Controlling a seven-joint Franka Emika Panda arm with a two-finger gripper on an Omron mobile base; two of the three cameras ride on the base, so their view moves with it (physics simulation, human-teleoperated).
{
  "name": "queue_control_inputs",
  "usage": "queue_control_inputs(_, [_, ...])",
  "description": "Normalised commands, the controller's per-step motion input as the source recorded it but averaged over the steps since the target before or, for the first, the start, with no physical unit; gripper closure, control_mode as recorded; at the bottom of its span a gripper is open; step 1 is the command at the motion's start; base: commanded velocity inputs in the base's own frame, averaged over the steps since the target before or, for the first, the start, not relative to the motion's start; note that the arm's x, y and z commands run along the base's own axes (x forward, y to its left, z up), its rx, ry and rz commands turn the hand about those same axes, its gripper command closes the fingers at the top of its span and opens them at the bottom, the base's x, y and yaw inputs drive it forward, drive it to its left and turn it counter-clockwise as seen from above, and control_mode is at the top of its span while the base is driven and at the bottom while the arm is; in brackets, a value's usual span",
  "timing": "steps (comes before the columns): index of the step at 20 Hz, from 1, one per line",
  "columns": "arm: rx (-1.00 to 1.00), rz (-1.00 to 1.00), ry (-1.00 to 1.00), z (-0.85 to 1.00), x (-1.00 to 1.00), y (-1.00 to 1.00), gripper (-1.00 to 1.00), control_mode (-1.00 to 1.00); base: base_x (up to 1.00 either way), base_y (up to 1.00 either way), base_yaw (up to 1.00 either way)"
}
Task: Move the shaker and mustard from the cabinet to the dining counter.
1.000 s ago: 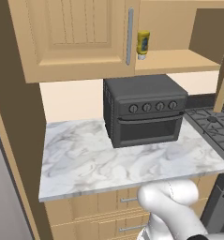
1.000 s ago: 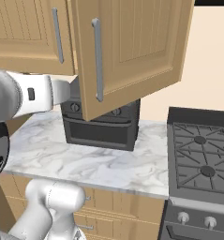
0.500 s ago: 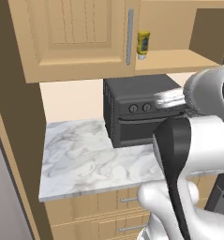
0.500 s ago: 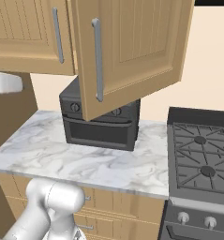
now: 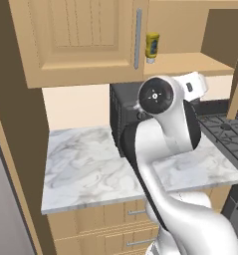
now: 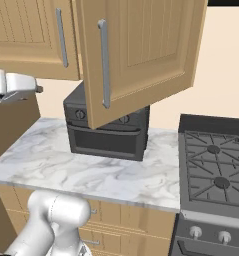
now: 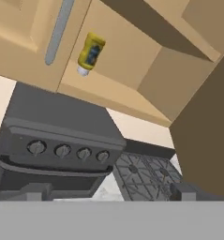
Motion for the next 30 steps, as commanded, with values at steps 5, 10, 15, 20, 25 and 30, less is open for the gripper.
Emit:
queue_control_inputs(5, [-0.11, -0.16, 0.0, -0.02, 0.42, -0.61, -1.0, -1.0, 0.0, 0.0, 0.0])
queue_control_inputs(10, [-0.02, -0.2, 0.0, 0.05, 0.24, -0.82, -1.0, -1.0, 0.0, 0.0, 0.0])
queue_control_inputs(15, [-0.02, -0.21, 0.0, 0.0, 0.3, -0.95, -1.0, -1.0, 0.0, 0.0, 0.0])
queue_control_inputs(20, [-0.01, -0.25, 0.0, 0.0, 0.07, -0.97, -1.0, -1.0, 0.0, 0.0, 0.0])
queue_control_inputs(25, [0.0, -0.37, 0.0, 0.0, -0.36, -1.0, -1.0, -1.0, 0.0, 0.0, 0.0])
queue_control_inputs(30, [0.0, -0.4, -0.03, 0.0, -0.49, -1.0, -1.0, -1.0, 0.0, 0.0, 0.0])
